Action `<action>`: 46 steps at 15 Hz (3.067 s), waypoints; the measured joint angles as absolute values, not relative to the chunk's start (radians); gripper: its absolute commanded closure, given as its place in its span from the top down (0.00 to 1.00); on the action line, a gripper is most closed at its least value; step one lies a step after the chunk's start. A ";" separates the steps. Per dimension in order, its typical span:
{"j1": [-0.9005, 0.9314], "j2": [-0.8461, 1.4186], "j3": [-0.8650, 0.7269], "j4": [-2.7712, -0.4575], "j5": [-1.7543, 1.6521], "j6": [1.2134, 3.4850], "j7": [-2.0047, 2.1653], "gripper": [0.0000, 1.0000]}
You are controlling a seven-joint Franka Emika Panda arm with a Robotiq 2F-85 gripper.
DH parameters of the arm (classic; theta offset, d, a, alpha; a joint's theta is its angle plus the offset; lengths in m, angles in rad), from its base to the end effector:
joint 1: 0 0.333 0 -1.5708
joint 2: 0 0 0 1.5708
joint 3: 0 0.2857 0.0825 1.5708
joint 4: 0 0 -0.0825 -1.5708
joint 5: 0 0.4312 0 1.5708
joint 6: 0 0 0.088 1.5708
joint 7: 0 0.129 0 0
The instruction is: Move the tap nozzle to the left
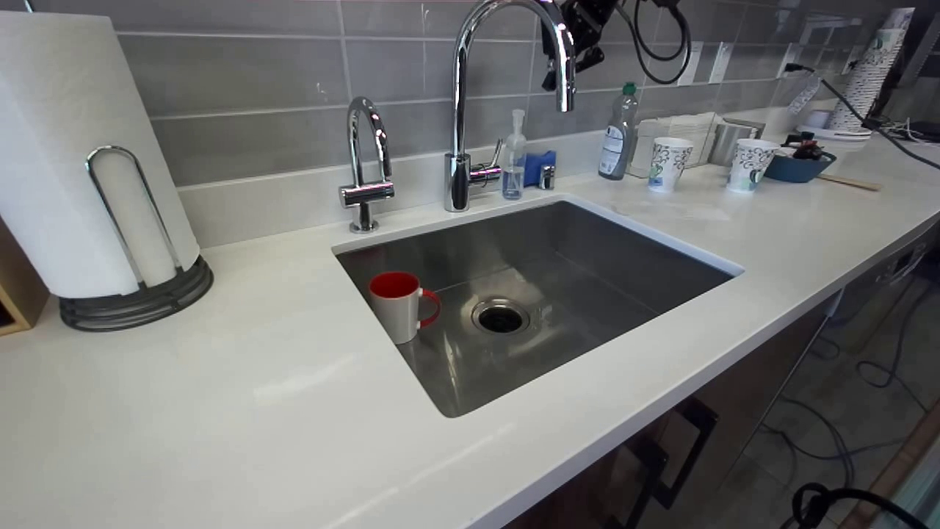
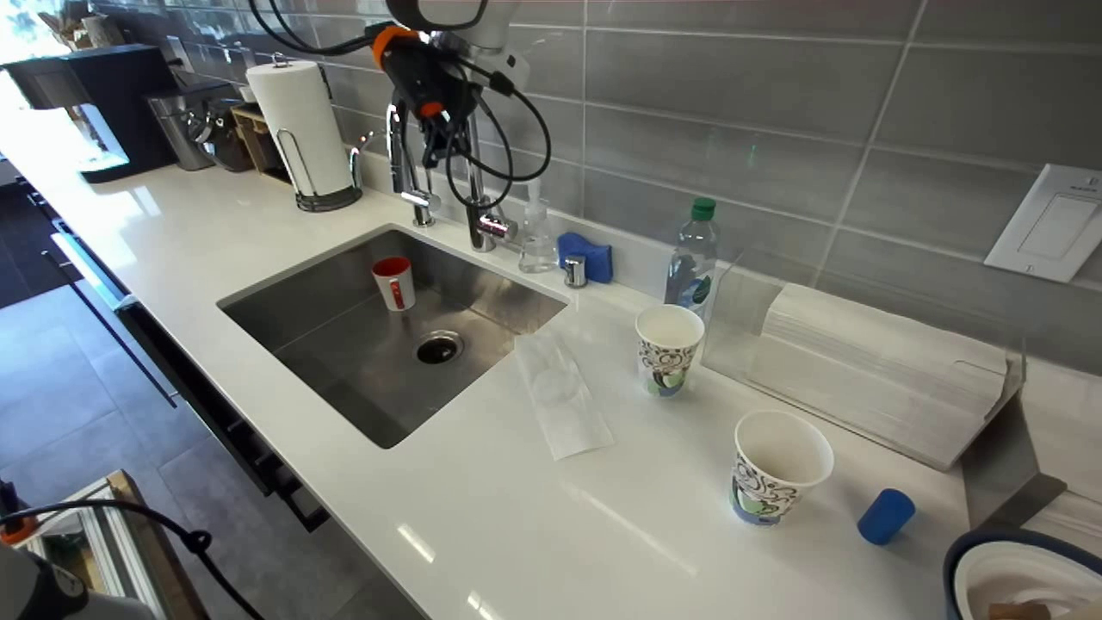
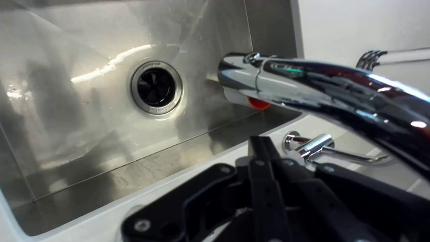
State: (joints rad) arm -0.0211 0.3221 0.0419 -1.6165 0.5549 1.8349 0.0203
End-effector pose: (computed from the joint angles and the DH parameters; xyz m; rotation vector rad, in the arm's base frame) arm 0.6793 0.0656 0.3775 -2.5891 0.2310 0.1498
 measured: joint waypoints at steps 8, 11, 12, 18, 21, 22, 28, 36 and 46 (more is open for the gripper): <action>0.069 0.296 0.111 -1.690 0.510 1.879 -0.066 0.00; 0.101 0.298 0.135 -1.702 0.501 1.937 -0.082 0.00; 0.109 0.298 0.142 -1.703 0.501 1.954 -0.084 0.00; 0.124 0.295 0.152 -1.705 0.477 1.994 -0.081 0.00; 0.111 0.255 0.120 -1.741 0.414 1.993 -0.053 0.00; 0.102 0.230 0.105 -1.764 0.391 1.986 -0.041 0.00; 0.036 -0.013 0.038 -1.972 0.307 1.893 -0.064 0.26; 0.055 -0.404 0.029 -2.255 0.235 1.890 -0.346 0.76; 0.133 -0.684 -0.075 -2.308 0.163 1.832 -0.735 1.00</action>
